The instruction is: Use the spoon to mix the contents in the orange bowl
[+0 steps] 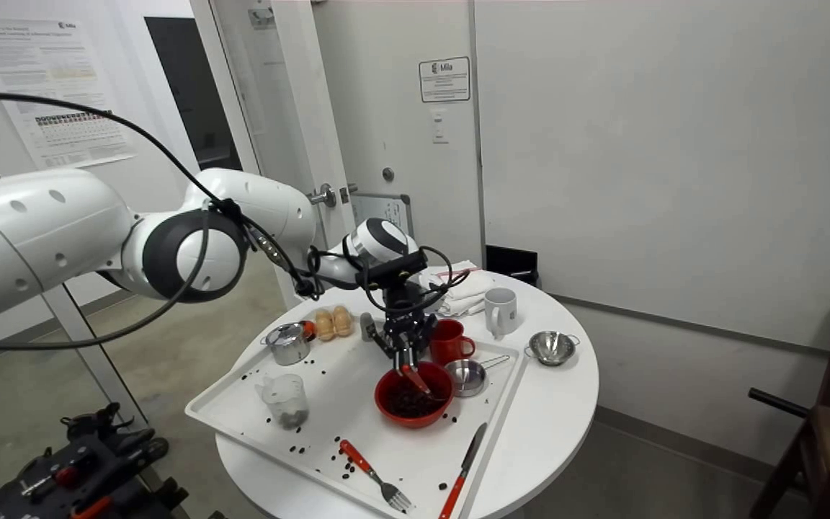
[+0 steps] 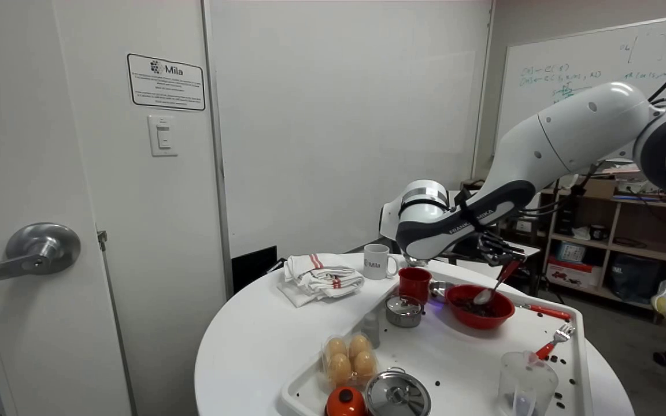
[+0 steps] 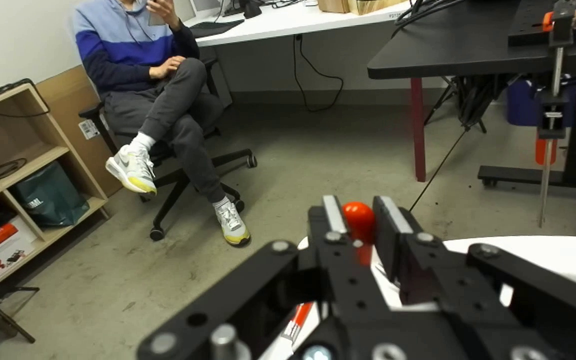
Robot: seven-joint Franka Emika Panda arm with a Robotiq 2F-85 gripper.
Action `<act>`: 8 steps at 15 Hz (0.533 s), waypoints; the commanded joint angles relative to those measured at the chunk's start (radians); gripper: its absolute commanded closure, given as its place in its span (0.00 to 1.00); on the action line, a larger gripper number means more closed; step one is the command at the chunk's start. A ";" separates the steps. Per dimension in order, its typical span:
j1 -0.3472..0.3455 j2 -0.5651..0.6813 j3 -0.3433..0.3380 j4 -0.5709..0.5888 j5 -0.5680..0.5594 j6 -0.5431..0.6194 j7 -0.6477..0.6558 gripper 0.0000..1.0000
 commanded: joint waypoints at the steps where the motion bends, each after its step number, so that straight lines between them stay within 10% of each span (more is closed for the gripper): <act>1: 0.020 0.000 -0.007 0.015 0.028 0.015 -0.004 0.91; 8: 0.107 0.000 -0.004 0.001 0.017 0.059 -0.008 0.91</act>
